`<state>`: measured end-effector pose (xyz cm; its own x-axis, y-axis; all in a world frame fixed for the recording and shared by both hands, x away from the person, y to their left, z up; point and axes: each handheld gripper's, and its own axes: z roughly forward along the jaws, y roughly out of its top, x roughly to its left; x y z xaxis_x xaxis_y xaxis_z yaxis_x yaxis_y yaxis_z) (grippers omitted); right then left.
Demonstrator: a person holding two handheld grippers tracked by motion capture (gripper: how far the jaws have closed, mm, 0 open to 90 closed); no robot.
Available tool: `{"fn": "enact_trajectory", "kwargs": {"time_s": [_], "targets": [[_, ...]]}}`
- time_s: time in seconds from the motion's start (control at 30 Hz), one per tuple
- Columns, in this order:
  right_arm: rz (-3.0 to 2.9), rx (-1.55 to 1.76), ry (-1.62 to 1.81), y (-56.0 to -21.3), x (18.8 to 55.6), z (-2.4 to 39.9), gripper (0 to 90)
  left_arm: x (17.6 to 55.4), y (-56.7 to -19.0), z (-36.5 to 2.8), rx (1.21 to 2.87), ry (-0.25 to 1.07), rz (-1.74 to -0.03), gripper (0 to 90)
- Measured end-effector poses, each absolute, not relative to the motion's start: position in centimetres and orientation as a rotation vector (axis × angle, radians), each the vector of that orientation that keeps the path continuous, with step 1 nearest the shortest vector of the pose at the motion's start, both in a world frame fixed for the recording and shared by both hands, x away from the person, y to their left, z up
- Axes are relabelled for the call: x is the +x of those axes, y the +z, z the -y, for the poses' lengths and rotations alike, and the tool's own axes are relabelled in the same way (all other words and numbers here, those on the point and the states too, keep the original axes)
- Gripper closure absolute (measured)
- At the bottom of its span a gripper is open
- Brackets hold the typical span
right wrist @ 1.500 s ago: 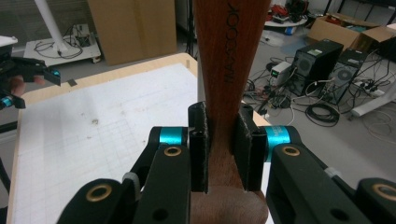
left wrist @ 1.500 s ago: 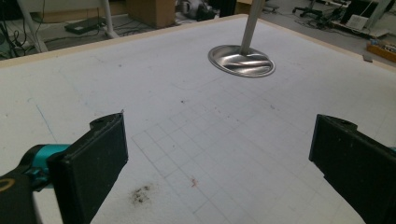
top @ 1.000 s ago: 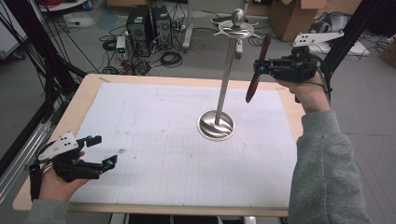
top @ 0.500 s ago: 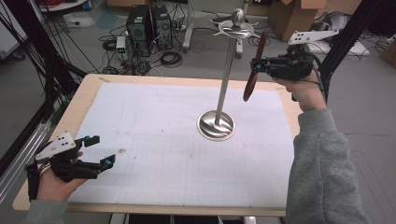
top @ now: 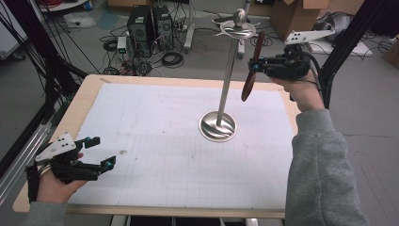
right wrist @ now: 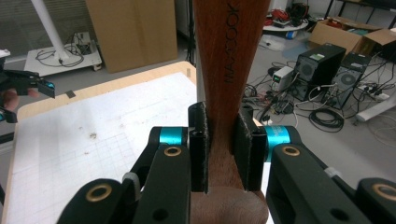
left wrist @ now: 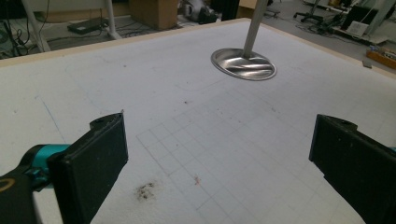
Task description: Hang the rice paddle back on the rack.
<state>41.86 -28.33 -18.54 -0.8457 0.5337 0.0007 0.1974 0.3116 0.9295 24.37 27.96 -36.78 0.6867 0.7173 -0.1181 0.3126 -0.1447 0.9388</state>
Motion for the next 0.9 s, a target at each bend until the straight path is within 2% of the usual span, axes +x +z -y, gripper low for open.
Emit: {"fn": "enact_trajectory", "kwargs": {"time_s": [0.73,0.9], "targets": [[-2.264,0.667,1.556,-18.92,42.05,27.92,75.9,24.4,-36.82,-27.84,1.737,0.432,-0.829,4.9],[-2.263,0.634,1.494,-19.12,41.73,27.5,64.6,24.43,-36.85,-27.77,1.739,0.434,-0.828,4.9]]}}
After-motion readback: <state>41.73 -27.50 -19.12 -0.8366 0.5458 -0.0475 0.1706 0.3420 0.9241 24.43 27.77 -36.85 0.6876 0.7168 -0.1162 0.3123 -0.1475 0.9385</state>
